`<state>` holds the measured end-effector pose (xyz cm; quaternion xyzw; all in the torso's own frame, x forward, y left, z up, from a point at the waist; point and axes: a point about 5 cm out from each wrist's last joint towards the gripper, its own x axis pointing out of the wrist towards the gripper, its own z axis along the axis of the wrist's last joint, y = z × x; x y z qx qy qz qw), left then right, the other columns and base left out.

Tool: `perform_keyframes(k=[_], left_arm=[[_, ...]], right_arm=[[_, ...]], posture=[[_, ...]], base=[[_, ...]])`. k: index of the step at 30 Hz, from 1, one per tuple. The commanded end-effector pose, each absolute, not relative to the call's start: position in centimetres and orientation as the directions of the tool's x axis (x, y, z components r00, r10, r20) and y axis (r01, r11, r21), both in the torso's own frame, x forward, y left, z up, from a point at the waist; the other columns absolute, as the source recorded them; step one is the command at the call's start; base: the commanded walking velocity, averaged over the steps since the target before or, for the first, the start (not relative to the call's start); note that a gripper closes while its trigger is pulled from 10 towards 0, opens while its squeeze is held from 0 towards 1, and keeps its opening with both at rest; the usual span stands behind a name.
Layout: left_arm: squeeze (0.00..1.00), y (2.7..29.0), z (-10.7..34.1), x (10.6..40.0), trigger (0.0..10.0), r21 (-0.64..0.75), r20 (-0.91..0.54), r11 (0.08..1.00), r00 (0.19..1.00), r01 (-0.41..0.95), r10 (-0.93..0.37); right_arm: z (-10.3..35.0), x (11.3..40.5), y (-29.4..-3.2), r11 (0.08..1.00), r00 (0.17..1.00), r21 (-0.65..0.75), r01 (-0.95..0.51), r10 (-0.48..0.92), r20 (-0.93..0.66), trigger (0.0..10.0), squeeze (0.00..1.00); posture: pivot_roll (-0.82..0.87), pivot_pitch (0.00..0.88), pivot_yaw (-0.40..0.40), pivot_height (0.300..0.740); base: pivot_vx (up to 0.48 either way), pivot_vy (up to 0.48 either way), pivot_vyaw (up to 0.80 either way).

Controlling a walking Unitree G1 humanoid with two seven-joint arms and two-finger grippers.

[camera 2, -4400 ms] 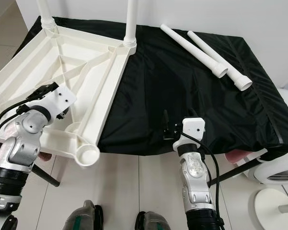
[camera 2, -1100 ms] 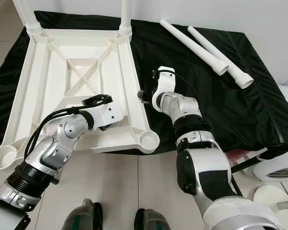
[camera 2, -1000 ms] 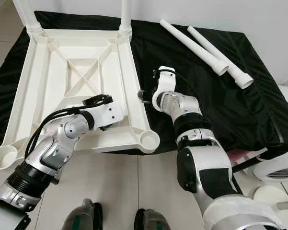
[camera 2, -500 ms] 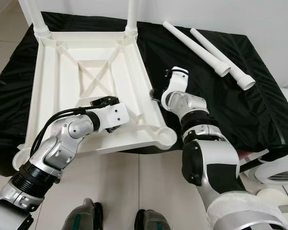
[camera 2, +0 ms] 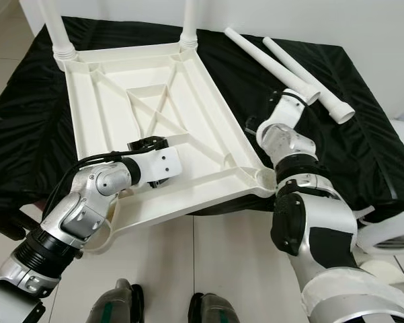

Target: Building children table

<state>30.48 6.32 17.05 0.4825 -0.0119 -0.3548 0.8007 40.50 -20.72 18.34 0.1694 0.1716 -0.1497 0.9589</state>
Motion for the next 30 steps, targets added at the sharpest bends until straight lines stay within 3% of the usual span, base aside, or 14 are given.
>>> perform_keyframes(k=[1,8,10,16,21,25,30], left_arm=[[0.0,5.9,16.8,30.4,10.0,0.779,-0.342,0.252,0.727,0.573,-0.596],[0.0,6.7,16.3,31.0,10.0,0.802,-0.355,0.243,0.763,0.545,-0.54],[0.0,7.2,16.0,31.3,10.0,0.812,-0.363,0.233,0.776,0.535,-0.517],[0.0,7.4,16.2,31.3,10.0,0.818,-0.354,0.233,0.779,0.526,-0.518],[0.0,7.2,17.8,31.4,10.0,0.804,-0.296,0.299,0.782,0.514,-0.549],[0.0,6.2,20.9,31.1,10.0,0.73,-0.173,0.433,0.756,0.529,-0.631],[0.0,5.5,21.7,30.1,10.0,0.692,-0.144,0.446,0.714,0.567,-0.685]], right_arm=[[17.4,40.2,-20.9,0.897,0.885,0.267,0.352,-0.226,-0.407,10.0,0.0],[17.9,40.4,-19.6,0.949,0.942,0.248,0.194,-0.11,-0.317,10.0,0.0],[17.9,40.4,-18.7,0.958,0.954,0.267,0.104,-0.02,-0.3,10.0,0.0],[17.6,40.1,-18.4,0.963,0.943,0.262,0.059,0.032,-0.331,10.0,0.0],[17.3,40.1,-18.6,0.97,0.939,0.239,0.051,0.035,-0.341,10.0,0.0],[17.0,40.1,-18.1,0.973,0.931,0.229,0.035,0.051,-0.36,10.0,0.0],[17.1,40.1,-17.7,0.974,0.928,0.225,0.014,0.071,-0.366,10.0,0.0]], posture=[[0.01,0.086,-0.085,0.74],[0.02,0.087,-0.081,0.74],[0.02,0.091,-0.079,0.74],[0.01,0.095,-0.076,0.74],[0.01,0.096,-0.075,0.74],[0.01,0.099,-0.076,0.74],[0.02,0.098,-0.079,0.74]], base=[[0.0,0.0,0.0],[0.0,0.0,0.0],[0.0,0.0,0.0],[0.0,0.0,0.0],[0.0,0.0,0.0],[0.0,0.0,0.0],[0.0,0.0,0.0]])
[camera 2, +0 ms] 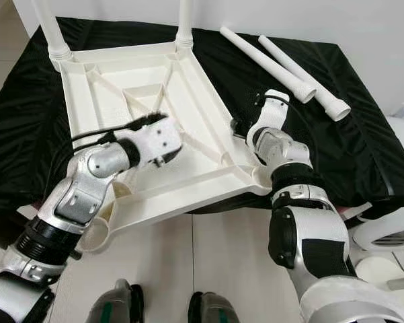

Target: Building children table

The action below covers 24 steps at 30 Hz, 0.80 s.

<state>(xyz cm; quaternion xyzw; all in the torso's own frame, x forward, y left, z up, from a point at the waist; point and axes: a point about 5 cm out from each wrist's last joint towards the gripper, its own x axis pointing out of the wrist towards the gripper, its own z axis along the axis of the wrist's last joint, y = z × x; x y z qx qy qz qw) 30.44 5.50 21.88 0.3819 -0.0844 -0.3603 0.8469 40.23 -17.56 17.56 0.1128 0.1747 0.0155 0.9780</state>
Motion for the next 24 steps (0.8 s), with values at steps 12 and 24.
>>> perform_keyframes(k=[12,24], left_arm=[[0.0,5.4,16.5,27.7,10.0,0.673,-0.367,0.248,0.605,0.697,-0.707],[0.0,6.6,15.1,28.6,10.0,0.701,-0.427,0.238,0.662,0.673,-0.616]], right_arm=[[17.6,40.3,-16.9,0.976,0.916,0.215,-0.024,0.107,-0.386,10.0,0.0],[17.5,40.2,-16.9,0.977,0.901,0.211,-0.039,0.125,-0.415,10.0,0.0]], posture=[[0.02,0.1,-0.083,0.74],[0.02,0.099,-0.085,0.74]], base=[[0.0,0.0,0.0],[0.0,0.0,0.0]])
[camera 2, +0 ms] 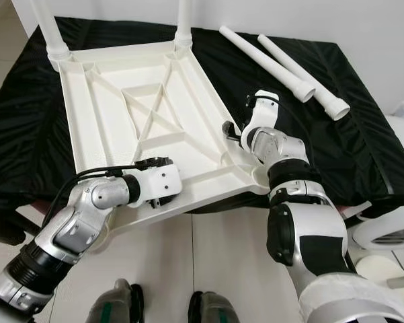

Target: Building children table

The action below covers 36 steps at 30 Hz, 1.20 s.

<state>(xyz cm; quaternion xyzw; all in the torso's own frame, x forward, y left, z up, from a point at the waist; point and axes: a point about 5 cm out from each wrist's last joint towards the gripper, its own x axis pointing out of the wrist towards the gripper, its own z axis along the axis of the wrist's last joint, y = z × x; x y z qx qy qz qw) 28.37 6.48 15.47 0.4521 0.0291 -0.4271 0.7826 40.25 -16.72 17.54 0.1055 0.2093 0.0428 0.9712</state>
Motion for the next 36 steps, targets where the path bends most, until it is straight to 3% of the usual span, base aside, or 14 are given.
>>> perform_keyframes(k=[1,18,23,36], left_arm=[[0.0,6.6,15.1,28.6,10.0,0.701,-0.427,0.238,0.662,0.673,-0.616],[0.0,8.7,14.6,29.7,10.0,0.741,-0.449,0.217,0.709,0.636,-0.543],[0.0,9.9,15.1,30.9,10.0,0.768,-0.443,0.21,0.738,0.606,-0.51],[0.0,10.7,15.7,32.2,10.0,0.804,-0.422,0.19,0.765,0.564,-0.486]], right_arm=[[17.5,40.2,-16.9,0.977,0.901,0.211,-0.039,0.125,-0.415,10.0,0.0],[16.1,39.1,-19.4,0.986,0.869,0.157,0.049,0.035,-0.493,10.0,0.0],[16.2,38.8,-21.2,0.971,0.871,0.169,0.171,-0.068,-0.487,10.0,0.0],[16.2,38.3,-22.2,0.946,0.866,0.187,0.266,-0.149,-0.477,10.0,0.0]], posture=[[0.02,0.099,-0.085,0.74],[0.01,0.101,-0.084,0.74],[0.01,0.105,-0.074,0.74],[0.01,0.106,-0.071,0.74]], base=[[0.0,0.0,0.0],[0.0,0.0,0.0],[0.0,0.0,0.0],[0.0,0.0,0.0]])
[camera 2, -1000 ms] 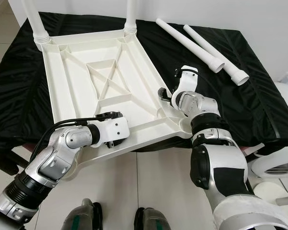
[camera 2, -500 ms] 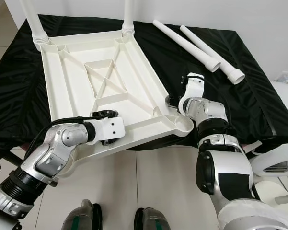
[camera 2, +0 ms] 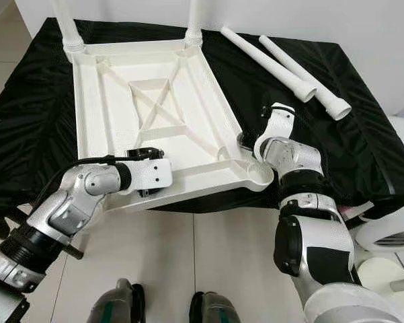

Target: Building children table

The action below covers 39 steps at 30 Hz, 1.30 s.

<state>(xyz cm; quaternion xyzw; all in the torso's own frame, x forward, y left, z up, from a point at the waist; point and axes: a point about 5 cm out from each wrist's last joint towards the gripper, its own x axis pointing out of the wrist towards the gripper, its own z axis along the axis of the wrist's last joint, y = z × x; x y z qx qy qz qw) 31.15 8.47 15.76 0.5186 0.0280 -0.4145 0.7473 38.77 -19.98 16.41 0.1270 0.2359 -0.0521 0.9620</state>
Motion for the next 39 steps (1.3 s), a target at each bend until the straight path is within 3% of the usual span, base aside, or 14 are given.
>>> perform_keyframes(k=[1,13,20,21,29,31,37,39], left_arm=[[0.0,10.8,15.9,32.5,10.0,0.811,-0.418,0.182,0.769,0.556,-0.483],[0.0,10.3,16.3,33.5,10.0,0.831,-0.406,0.139,0.759,0.538,-0.509],[0.0,9.8,17.4,33.1,10.0,0.825,-0.382,0.161,0.744,0.542,-0.548],[0.0,9.4,18.4,32.5,10.0,0.802,-0.352,0.209,0.726,0.559,-0.591],[0.0,9.0,20.7,31.3,10.0,0.717,-0.256,0.342,0.686,0.607,-0.681],[0.0,9.3,22.4,31.1,10.0,0.633,-0.139,0.472,0.69,0.614,-0.71],[0.0,9.7,23.5,31.8,10.0,0.547,0.027,0.635,0.747,0.545,-0.664],[0.0,9.9,24.1,32.6,10.0,0.388,0.161,0.801,0.822,0.456,-0.546]], right_arm=[[16.2,38.1,-22.4,0.936,0.861,0.19,0.295,-0.174,-0.479,10.0,0.0],[16.2,37.1,-23.0,0.905,0.856,0.197,0.378,-0.261,-0.446,10.0,0.0],[19.1,37.6,-19.9,0.95,0.987,0.289,0.12,-0.081,-0.142,10.0,0.0],[21.0,37.6,-18.9,0.962,1.0,0.272,-0.008,0.001,0.024,10.0,0.0],[23.9,37.3,-17.9,0.958,0.972,0.243,-0.151,0.1,0.213,10.0,0.0],[25.2,37.0,-17.4,0.958,0.943,0.206,-0.201,0.133,0.305,10.0,0.0],[25.4,36.3,-17.3,0.969,0.913,0.139,-0.203,0.136,0.383,10.0,0.0],[24.9,35.6,-17.8,0.984,0.9,0.094,-0.154,0.1,0.424,10.0,0.0]], posture=[[0.0,0.108,-0.069,0.74],[-0.01,0.111,-0.05,0.74],[-0.01,0.109,-0.053,0.74],[0.0,0.107,-0.063,0.74],[0.03,0.098,-0.095,0.74],[0.04,0.094,-0.107,0.74],[0.05,0.088,-0.116,0.74],[0.05,0.077,-0.121,0.74]], base=[[0.0,0.0,0.0],[0.0,0.0,0.0],[0.0,0.0,0.0],[0.0,0.0,0.0],[0.0,0.0,0.0],[0.0,0.0,0.0],[0.0,0.0,0.0],[0.0,0.0,0.0]])
